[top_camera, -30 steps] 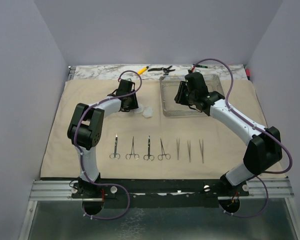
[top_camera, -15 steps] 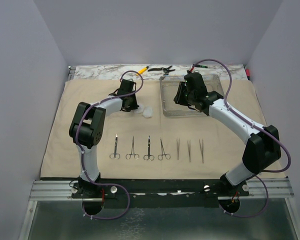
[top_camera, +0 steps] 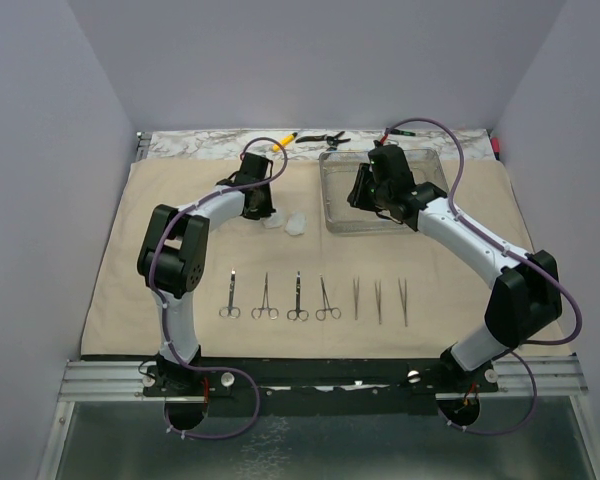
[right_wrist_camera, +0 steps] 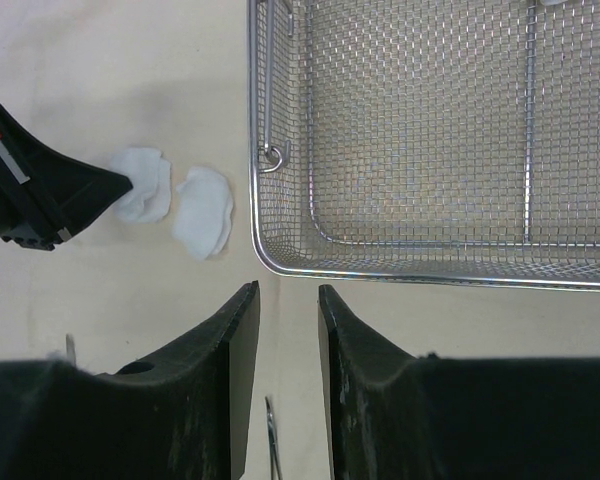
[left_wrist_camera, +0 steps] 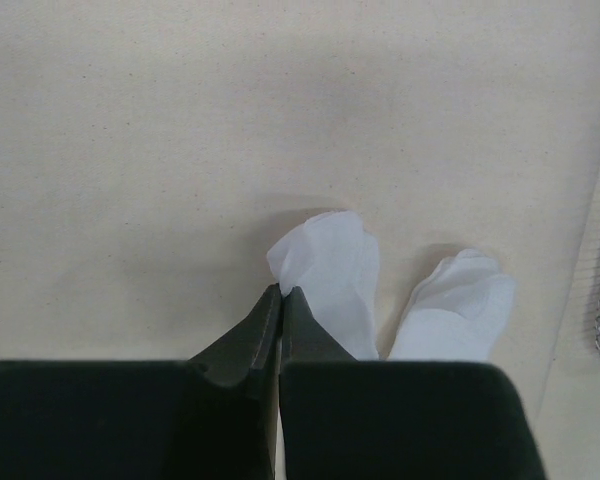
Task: Open and lay out the surgical kit
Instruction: Adjust the medical item in the surgical kit.
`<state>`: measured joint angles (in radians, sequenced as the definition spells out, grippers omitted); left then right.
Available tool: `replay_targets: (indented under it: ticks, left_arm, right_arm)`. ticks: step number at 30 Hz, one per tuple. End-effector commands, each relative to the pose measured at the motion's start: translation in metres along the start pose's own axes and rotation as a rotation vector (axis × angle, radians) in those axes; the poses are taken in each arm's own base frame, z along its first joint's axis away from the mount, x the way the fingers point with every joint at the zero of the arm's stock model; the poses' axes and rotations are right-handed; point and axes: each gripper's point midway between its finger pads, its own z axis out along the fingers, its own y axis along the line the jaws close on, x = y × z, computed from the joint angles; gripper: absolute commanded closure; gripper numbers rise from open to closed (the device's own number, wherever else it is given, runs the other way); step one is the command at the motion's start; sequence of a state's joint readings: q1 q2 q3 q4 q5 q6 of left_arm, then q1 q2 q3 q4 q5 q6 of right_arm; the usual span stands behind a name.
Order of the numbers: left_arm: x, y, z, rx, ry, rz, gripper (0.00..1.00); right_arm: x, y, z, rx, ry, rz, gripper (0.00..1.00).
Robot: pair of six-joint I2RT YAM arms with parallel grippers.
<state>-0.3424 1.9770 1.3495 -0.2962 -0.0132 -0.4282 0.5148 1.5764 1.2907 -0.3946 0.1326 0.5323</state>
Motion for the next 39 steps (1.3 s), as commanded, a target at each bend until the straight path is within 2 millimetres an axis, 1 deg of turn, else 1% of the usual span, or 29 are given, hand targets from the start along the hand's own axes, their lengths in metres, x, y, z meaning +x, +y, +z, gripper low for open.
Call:
replay_targets:
  ticks: [1, 5, 7, 10, 12, 14, 18, 19, 22, 23, 26, 29, 33, 34, 37, 39]
  left_arm:
    - [-0.013, 0.0, -0.017, -0.026, -0.008, 0.051, 1.0]
    - [-0.003, 0.004, -0.019, -0.036, 0.025, 0.062, 1.0]
    - [0.0, 0.008, -0.022, -0.05, 0.035, 0.072, 1.0]
    - [0.004, 0.012, -0.025, -0.063, 0.045, 0.083, 1.0]
    - [0.008, 0.012, -0.024, -0.057, 0.06, 0.091, 1.0]
    - [0.009, 0.013, -0.024, -0.067, 0.07, 0.095, 1.0]
    - [0.009, 0.013, -0.025, -0.066, 0.075, 0.1, 1.0]
    - [0.009, 0.014, -0.025, -0.072, 0.077, 0.104, 0.98]
    - [0.006, 0.021, -0.027, -0.118, 0.076, 0.105, 0.75]
    - [0.005, 0.023, -0.028, -0.13, 0.073, 0.107, 0.7]
    - [-0.001, 0.021, -0.032, -0.131, 0.058, 0.103, 0.62]
    - [-0.011, 0.016, -0.038, -0.116, 0.035, 0.097, 0.58]
    - [-0.023, 0.009, -0.05, -0.092, 0.0, 0.096, 0.56]
    - [-0.026, 0.007, -0.054, -0.087, -0.01, 0.094, 0.56]
    - [-0.036, 0.004, -0.067, -0.076, -0.046, 0.091, 0.56]
    - [-0.041, 0.002, -0.077, -0.067, -0.073, 0.085, 0.56]
  right_arm:
    - [-0.005, 0.002, 0.003, -0.009, -0.011, 0.013, 0.67]
    - [-0.006, 0.003, 0.003, -0.008, -0.012, 0.014, 0.67]
    - [-0.006, -0.001, 0.005, 0.013, -0.014, 0.019, 0.67]
    - [-0.006, -0.015, 0.01, 0.091, -0.001, 0.014, 0.67]
    - [-0.005, -0.028, 0.016, 0.142, 0.03, 0.01, 0.67]
    - [-0.007, -0.037, 0.022, 0.167, 0.038, 0.01, 0.67]
    - [-0.016, -0.047, 0.031, 0.177, 0.03, 0.018, 0.66]
    - [-0.019, -0.049, 0.034, 0.184, 0.028, 0.023, 0.65]
    - [-0.026, -0.064, 0.044, 0.224, 0.047, 0.044, 0.6]
    - [-0.029, -0.07, 0.047, 0.242, 0.053, 0.049, 0.58]
    - [-0.041, -0.087, 0.06, 0.286, 0.045, 0.048, 0.54]
    - [-0.049, -0.107, 0.074, 0.318, 0.044, 0.061, 0.53]
    - [-0.06, -0.137, 0.093, 0.352, 0.011, 0.071, 0.53]
    - [-0.061, -0.147, 0.1, 0.36, 0.013, 0.068, 0.53]
    - [-0.067, -0.165, 0.116, 0.384, 0.0, 0.073, 0.53]
    - [-0.069, -0.172, 0.127, 0.399, -0.011, 0.073, 0.53]
